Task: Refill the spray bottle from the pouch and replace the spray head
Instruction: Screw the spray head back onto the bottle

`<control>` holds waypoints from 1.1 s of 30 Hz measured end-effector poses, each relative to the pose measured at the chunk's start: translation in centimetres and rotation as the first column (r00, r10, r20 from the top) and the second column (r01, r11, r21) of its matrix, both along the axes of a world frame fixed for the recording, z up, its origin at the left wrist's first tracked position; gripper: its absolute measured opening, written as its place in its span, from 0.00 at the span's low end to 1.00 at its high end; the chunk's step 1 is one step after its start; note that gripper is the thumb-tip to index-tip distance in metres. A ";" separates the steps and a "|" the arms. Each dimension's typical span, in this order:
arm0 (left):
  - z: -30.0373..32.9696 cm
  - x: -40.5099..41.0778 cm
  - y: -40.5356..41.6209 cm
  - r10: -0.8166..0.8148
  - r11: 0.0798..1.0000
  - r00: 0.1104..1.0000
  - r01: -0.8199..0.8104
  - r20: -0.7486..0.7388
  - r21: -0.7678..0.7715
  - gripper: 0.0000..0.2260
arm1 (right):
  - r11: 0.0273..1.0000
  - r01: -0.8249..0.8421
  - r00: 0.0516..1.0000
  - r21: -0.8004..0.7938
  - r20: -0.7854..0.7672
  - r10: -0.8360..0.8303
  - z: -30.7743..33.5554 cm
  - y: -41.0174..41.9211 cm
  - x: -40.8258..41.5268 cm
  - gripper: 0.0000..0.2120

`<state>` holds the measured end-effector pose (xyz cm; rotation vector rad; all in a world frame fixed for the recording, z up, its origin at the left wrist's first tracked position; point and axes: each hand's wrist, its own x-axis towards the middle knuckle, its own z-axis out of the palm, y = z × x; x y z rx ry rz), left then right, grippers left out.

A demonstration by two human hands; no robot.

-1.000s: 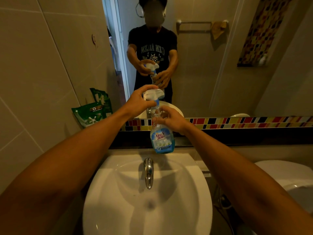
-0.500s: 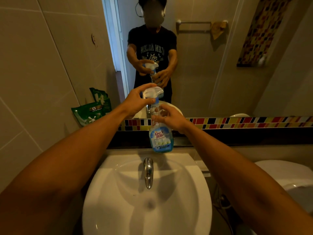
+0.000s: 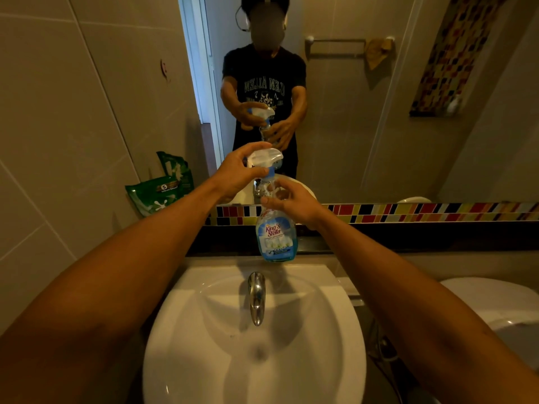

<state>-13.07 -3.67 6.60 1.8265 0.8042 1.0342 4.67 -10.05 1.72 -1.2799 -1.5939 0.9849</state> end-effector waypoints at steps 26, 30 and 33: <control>-0.4 0.2 0.9 0.054 0.993 0.998 -0.051 -0.030 0.103 0.27 | 0.999 0.020 0.999 -0.029 0.051 -0.018 0.3 1.0 0.2 0.23; -0.5 0.1 1.3 0.046 0.999 0.999 -0.046 -0.004 0.030 0.26 | 1.000 0.021 0.997 -0.003 0.076 -0.020 0.1 1.1 0.1 0.22; -0.6 0.2 1.2 0.066 0.997 0.997 -0.067 0.034 0.027 0.27 | 1.000 0.026 0.996 0.012 0.088 -0.027 0.2 1.2 -0.2 0.23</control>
